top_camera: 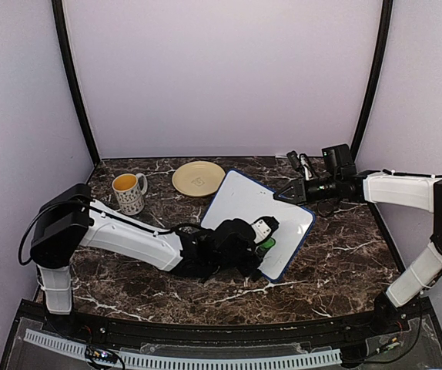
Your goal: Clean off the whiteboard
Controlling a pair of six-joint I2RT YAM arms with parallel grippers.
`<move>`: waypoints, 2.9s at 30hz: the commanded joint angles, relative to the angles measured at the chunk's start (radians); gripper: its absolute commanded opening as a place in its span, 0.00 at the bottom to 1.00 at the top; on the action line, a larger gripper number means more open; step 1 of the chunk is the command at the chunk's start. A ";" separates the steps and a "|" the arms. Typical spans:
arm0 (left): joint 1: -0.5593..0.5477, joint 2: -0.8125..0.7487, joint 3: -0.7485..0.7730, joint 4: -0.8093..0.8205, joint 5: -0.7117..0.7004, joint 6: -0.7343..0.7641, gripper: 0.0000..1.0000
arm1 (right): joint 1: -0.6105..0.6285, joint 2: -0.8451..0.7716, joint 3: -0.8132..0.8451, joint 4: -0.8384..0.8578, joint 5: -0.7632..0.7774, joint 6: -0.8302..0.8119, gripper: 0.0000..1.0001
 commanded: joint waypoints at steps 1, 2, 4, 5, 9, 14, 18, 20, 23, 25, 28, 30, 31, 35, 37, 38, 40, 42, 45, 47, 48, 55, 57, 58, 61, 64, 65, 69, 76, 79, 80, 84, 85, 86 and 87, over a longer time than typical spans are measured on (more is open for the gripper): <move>0.085 0.046 -0.132 -0.002 -0.040 -0.080 0.00 | 0.029 0.019 -0.007 -0.058 0.018 -0.014 0.00; 0.094 0.036 -0.156 0.024 -0.033 -0.089 0.00 | 0.029 0.018 -0.008 -0.058 0.019 -0.015 0.00; 0.126 0.021 -0.182 0.057 -0.029 -0.108 0.00 | 0.029 0.017 -0.010 -0.059 0.020 -0.017 0.00; 0.133 0.013 -0.187 0.063 -0.032 -0.113 0.00 | 0.028 0.018 -0.011 -0.060 0.020 -0.016 0.00; 0.170 -0.001 -0.206 0.077 -0.052 -0.120 0.00 | 0.028 0.017 -0.010 -0.061 0.020 -0.020 0.00; 0.194 -0.012 -0.238 0.102 -0.057 -0.132 0.00 | 0.028 0.017 -0.010 -0.060 0.022 -0.019 0.00; 0.192 -0.011 -0.253 0.111 -0.059 -0.152 0.00 | 0.028 0.018 -0.009 -0.058 0.022 -0.017 0.00; 0.182 -0.007 -0.259 0.121 -0.056 -0.147 0.00 | 0.028 0.018 -0.009 -0.058 0.022 -0.017 0.00; 0.144 0.009 -0.254 0.163 -0.051 -0.095 0.00 | 0.028 0.020 -0.011 -0.057 0.024 -0.016 0.00; 0.110 0.028 -0.238 0.180 -0.043 -0.073 0.00 | 0.027 0.022 -0.010 -0.055 0.024 -0.013 0.00; 0.064 0.061 -0.209 0.194 -0.021 -0.056 0.00 | 0.028 0.025 -0.012 -0.049 0.023 -0.011 0.00; 0.045 0.075 -0.188 0.201 -0.015 -0.054 0.00 | 0.028 0.027 -0.013 -0.049 0.021 -0.010 0.00; 0.038 0.076 -0.185 0.202 -0.013 -0.055 0.00 | 0.028 0.027 -0.012 -0.049 0.022 -0.009 0.00; 0.033 0.068 -0.197 0.218 0.002 -0.065 0.00 | 0.028 0.027 -0.010 -0.055 0.025 -0.014 0.00; 0.033 0.059 -0.217 0.234 0.016 -0.069 0.00 | 0.028 0.028 -0.009 -0.055 0.024 -0.012 0.00; 0.034 0.055 -0.233 0.243 0.018 -0.071 0.00 | 0.028 0.029 -0.008 -0.055 0.023 -0.014 0.00; 0.044 0.042 -0.257 0.257 0.023 -0.077 0.00 | 0.028 0.031 -0.008 -0.053 0.023 -0.014 0.00; 0.062 0.027 -0.290 0.279 0.035 -0.094 0.00 | 0.028 0.032 -0.008 -0.051 0.018 -0.012 0.00; 0.101 -0.004 -0.345 0.330 0.076 -0.140 0.00 | 0.028 0.030 -0.009 -0.049 0.011 -0.014 0.00; 0.126 -0.020 -0.380 0.368 0.095 -0.150 0.00 | 0.028 0.027 -0.010 -0.048 0.008 -0.016 0.00; 0.136 -0.022 -0.391 0.372 0.099 -0.148 0.00 | 0.028 0.026 -0.010 -0.050 0.008 -0.017 0.00; 0.113 -0.004 -0.363 0.378 0.144 -0.086 0.00 | 0.027 0.030 -0.012 -0.045 0.014 -0.011 0.00; 0.088 0.007 -0.337 0.365 0.134 -0.068 0.00 | 0.027 0.032 -0.013 -0.043 0.016 -0.007 0.00; 0.072 0.012 -0.330 0.363 0.132 -0.066 0.00 | 0.028 0.032 -0.013 -0.042 0.017 -0.005 0.00; 0.045 0.024 -0.290 0.359 0.129 -0.052 0.00 | 0.028 0.035 -0.012 -0.043 0.019 -0.003 0.00; 0.016 0.037 -0.261 0.350 0.120 -0.035 0.00 | 0.028 0.035 -0.010 -0.046 0.022 -0.002 0.00; 0.008 0.039 -0.251 0.347 0.119 -0.034 0.00 | 0.028 0.035 -0.009 -0.046 0.022 -0.002 0.00; -0.009 0.047 -0.232 0.334 0.107 -0.029 0.00 | 0.028 0.036 -0.009 -0.044 0.022 0.001 0.00; 0.031 0.021 -0.252 0.308 0.036 -0.072 0.00 | 0.028 0.032 -0.009 -0.047 0.018 -0.003 0.00; 0.070 -0.014 -0.294 0.321 0.028 -0.087 0.00 | 0.028 0.030 -0.008 -0.046 0.016 -0.003 0.00; 0.089 -0.021 -0.302 0.322 0.028 -0.088 0.00 | 0.028 0.029 -0.007 -0.046 0.016 -0.003 0.00; 0.148 -0.061 -0.353 0.344 0.041 -0.099 0.00 | 0.027 0.029 -0.003 -0.046 0.014 -0.003 0.00; 0.154 -0.069 -0.363 0.345 0.041 -0.096 0.00 | 0.028 0.028 -0.004 -0.046 0.014 -0.001 0.00; 0.164 -0.070 -0.367 0.345 0.039 -0.093 0.00 | 0.028 0.028 -0.004 -0.047 0.014 -0.001 0.00; 0.167 -0.073 -0.372 0.345 0.031 -0.086 0.00 | 0.028 0.027 -0.003 -0.047 0.014 -0.001 0.00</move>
